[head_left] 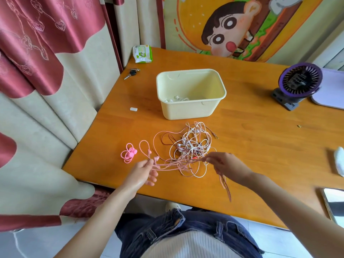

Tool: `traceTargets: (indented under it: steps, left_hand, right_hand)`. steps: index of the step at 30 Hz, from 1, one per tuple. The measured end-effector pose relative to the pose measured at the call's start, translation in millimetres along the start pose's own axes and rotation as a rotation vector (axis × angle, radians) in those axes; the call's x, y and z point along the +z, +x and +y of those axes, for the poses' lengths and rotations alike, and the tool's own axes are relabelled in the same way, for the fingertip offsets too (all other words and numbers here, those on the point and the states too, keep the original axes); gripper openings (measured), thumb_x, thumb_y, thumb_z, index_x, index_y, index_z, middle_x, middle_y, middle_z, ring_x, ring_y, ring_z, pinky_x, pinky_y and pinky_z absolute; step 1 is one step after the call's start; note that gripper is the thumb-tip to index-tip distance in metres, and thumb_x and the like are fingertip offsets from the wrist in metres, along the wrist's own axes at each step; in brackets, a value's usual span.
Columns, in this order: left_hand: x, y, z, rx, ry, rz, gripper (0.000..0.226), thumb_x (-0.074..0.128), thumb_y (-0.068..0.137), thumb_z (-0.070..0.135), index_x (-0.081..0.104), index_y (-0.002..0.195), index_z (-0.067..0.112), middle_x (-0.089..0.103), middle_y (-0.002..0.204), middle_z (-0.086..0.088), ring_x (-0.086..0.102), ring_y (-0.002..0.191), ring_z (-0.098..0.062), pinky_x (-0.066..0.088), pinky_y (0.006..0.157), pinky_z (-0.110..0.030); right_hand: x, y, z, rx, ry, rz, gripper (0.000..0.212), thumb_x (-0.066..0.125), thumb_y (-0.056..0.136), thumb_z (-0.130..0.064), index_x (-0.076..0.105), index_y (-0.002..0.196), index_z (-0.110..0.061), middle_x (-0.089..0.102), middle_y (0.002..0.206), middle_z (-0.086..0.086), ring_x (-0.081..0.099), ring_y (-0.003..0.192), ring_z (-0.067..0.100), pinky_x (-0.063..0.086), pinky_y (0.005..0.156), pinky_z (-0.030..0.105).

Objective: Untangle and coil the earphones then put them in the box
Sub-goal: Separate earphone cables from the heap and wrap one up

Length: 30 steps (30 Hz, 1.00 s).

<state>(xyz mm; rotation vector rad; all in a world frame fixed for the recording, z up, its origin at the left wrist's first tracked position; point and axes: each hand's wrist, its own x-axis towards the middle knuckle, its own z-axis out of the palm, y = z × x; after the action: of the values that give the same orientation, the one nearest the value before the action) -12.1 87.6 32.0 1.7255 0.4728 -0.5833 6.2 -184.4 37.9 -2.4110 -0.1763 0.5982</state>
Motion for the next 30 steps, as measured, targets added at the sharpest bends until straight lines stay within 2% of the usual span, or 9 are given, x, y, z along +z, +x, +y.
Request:
traceTargets:
  steps: [5,8,11,15,17,19,22,26,30]
  left_hand:
    - [10.6,-3.7,-0.3,0.049,-0.015,-0.027,0.022,0.039,0.100,0.023,0.056,0.114,0.026,0.060,0.083,-0.001,0.057,0.070,-0.012,0.050,0.059,-0.020]
    - [17.0,-5.4,4.5,0.094,-0.109,-0.003,0.022,0.040,0.100,0.019,0.056,0.114,0.020,0.061,0.085,-0.002,0.060,0.072,-0.013,0.052,0.058,-0.018]
    - [21.2,-8.0,12.2,0.161,-0.141,-0.032,0.019,0.039,0.100,0.016,0.055,0.109,0.021,0.061,0.085,-0.002,0.062,0.070,-0.012,0.052,0.058,-0.018]
    - [25.2,-12.4,18.6,0.239,-0.164,-0.089,0.022,0.038,0.100,0.018,0.059,0.098,0.026,0.063,0.081,-0.001,0.062,0.071,-0.018,0.053,0.062,-0.023]
    - [26.6,-14.5,19.4,0.256,-0.162,-0.130,0.024,0.038,0.100,0.022,0.061,0.103,0.025,0.064,0.079,-0.001,0.063,0.070,-0.016,0.053,0.066,-0.026]
    - [28.0,-16.3,20.7,0.265,-0.143,-0.158,0.027,0.036,0.101,0.023,0.061,0.103,0.016,0.063,0.076,-0.003,0.063,0.067,-0.014,0.053,0.066,-0.026]
    - [27.9,-18.5,22.8,0.288,-0.115,-0.125,0.025,0.036,0.101,0.015,0.060,0.092,0.011,0.065,0.076,0.002,0.063,0.069,-0.011,0.052,0.065,-0.023]
    - [21.7,-17.4,25.2,0.321,-0.065,0.009,0.028,0.040,0.090,-0.010,0.054,0.075,0.009,0.065,0.083,0.000,0.063,0.087,-0.010,0.050,0.079,-0.026]
    - [18.7,-22.8,34.6,0.248,-0.466,-0.103,0.033,0.027,0.081,-0.021,0.046,0.070,0.004,0.052,0.055,-0.001,0.050,0.054,-0.016,0.046,0.056,-0.021]
  right_hand:
    - [1.0,7.9,8.0,0.205,-0.132,-0.054,0.028,0.044,0.098,-0.036,0.063,0.113,-0.021,0.060,0.075,-0.003,0.056,0.070,0.016,0.043,0.062,0.027]
    - [7.3,9.9,0.2,0.237,-0.262,-0.090,0.040,0.056,0.092,-0.033,0.050,0.131,-0.024,0.049,0.124,0.009,0.049,0.113,0.027,0.042,0.094,0.034]
    - [13.6,7.1,-23.4,0.087,-0.240,-0.012,0.065,0.069,0.082,-0.028,0.037,0.139,-0.026,0.034,0.140,0.004,0.032,0.129,0.026,0.032,0.108,0.038]
    - [23.9,4.4,-63.9,-0.177,0.070,-0.017,0.047,0.067,0.085,-0.025,0.051,0.128,-0.019,0.053,0.129,-0.001,0.049,0.118,0.012,0.035,0.097,0.016]
    - [31.1,4.5,-78.4,-0.232,0.235,-0.029,0.024,0.062,0.089,-0.023,0.060,0.112,-0.017,0.064,0.107,-0.003,0.059,0.098,0.007,0.045,0.088,0.018]
    - [35.5,6.3,-83.9,-0.280,0.269,0.043,0.004,0.060,0.090,-0.022,0.059,0.094,-0.022,0.062,0.082,-0.009,0.057,0.074,0.000,0.047,0.073,0.017]
    - [37.2,7.5,-84.0,-0.275,0.232,0.131,0.004,0.057,0.092,-0.018,0.059,0.090,-0.019,0.053,0.064,-0.011,0.049,0.056,0.000,0.036,0.057,0.013]
    - [37.8,6.6,-78.7,-0.267,0.184,0.196,0.014,0.052,0.094,-0.012,0.066,0.093,-0.007,0.053,0.064,-0.006,0.047,0.054,0.003,0.036,0.054,0.013]
    - [35.2,5.1,-72.1,-0.200,0.233,0.225,0.017,0.051,0.095,-0.013,0.064,0.093,-0.004,0.050,0.062,-0.012,0.049,0.053,-0.001,0.034,0.051,0.011]
